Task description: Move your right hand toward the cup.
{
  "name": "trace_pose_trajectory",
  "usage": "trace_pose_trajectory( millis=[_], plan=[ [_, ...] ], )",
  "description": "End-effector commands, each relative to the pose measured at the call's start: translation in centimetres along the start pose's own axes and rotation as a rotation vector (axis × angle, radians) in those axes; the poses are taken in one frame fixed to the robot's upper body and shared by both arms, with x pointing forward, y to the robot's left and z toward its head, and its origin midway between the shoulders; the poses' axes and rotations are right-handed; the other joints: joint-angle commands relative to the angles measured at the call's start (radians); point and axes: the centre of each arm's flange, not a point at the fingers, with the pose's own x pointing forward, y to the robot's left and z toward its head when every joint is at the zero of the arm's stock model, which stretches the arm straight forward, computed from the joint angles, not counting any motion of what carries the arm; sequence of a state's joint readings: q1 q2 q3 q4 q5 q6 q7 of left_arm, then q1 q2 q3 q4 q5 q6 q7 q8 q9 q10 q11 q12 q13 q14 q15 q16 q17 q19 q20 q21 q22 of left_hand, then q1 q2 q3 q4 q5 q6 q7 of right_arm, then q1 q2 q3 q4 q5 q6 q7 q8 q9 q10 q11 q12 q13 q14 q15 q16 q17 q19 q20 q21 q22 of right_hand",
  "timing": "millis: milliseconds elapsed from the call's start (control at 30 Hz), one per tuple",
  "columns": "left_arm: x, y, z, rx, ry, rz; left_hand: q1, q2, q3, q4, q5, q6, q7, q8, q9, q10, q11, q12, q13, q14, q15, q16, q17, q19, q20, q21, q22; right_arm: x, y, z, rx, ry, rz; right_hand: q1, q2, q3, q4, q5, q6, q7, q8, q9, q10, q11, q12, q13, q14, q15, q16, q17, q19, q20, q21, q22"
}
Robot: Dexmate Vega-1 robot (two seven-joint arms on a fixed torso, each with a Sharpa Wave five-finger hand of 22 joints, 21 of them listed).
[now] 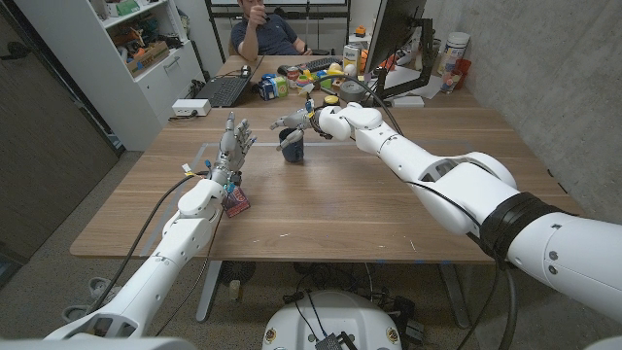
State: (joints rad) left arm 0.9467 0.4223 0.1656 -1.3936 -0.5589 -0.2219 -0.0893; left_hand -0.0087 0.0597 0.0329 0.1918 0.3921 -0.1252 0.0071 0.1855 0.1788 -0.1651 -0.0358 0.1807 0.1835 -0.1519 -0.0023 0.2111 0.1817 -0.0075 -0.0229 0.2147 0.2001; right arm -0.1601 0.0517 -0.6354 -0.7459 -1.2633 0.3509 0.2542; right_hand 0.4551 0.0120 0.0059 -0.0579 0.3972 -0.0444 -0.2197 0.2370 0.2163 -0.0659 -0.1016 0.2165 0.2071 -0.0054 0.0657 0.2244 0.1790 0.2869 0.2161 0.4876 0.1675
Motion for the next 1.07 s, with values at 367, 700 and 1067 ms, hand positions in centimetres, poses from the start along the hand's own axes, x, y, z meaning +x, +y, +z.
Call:
trace_pose_trajectory(
  millis=[367,700,1067],
  plan=[
    [-0.6,-0.5,0.1,0.001,-0.004,0.003,0.001,0.116,-0.01,0.001,0.008,-0.004,0.0,0.004,0.004,-0.008,0.001,0.005,0.002,-0.006,0.004,0.004,0.002,0.002,-0.006,0.002,0.002,-0.5,0.4,0.2,0.005,-0.012,0.01,0.014,0.002,-0.001,-0.009,-0.002,0.008,-0.003,0.002,0.004,0.002,-0.001,0.0,0.002,0.008,-0.002,0.0,0.003,0.007,0.003,-0.014,0.003],
    [-0.8,-0.9,0.2,0.003,-0.004,0.0,0.001,0.116,-0.012,0.001,0.009,-0.003,0.0,0.004,0.004,-0.008,0.002,0.005,0.002,-0.006,0.004,0.004,0.002,0.002,-0.006,0.002,0.002,-1.2,0.5,0.2,0.017,-0.014,0.009,0.017,0.005,-0.001,-0.009,-0.003,0.009,-0.003,0.001,0.004,0.012,-0.001,0.002,0.002,0.014,-0.005,0.0,0.003,0.009,0.003,-0.021,0.003],
    [-1.3,-1.2,0.3,0.005,-0.007,0.001,0.001,0.116,-0.012,0.001,0.009,-0.004,0.0,0.004,0.004,-0.009,0.003,0.005,0.002,-0.006,0.004,0.004,0.002,0.002,-0.005,0.002,0.002,-1.9,0.5,0.2,0.02,-0.015,0.001,0.021,0.011,0.0,-0.009,-0.004,0.014,-0.003,0.0,0.003,0.02,-0.002,0.004,0.002,0.018,-0.005,0.0,0.004,0.01,0.003,-0.031,0.004]
  ],
)
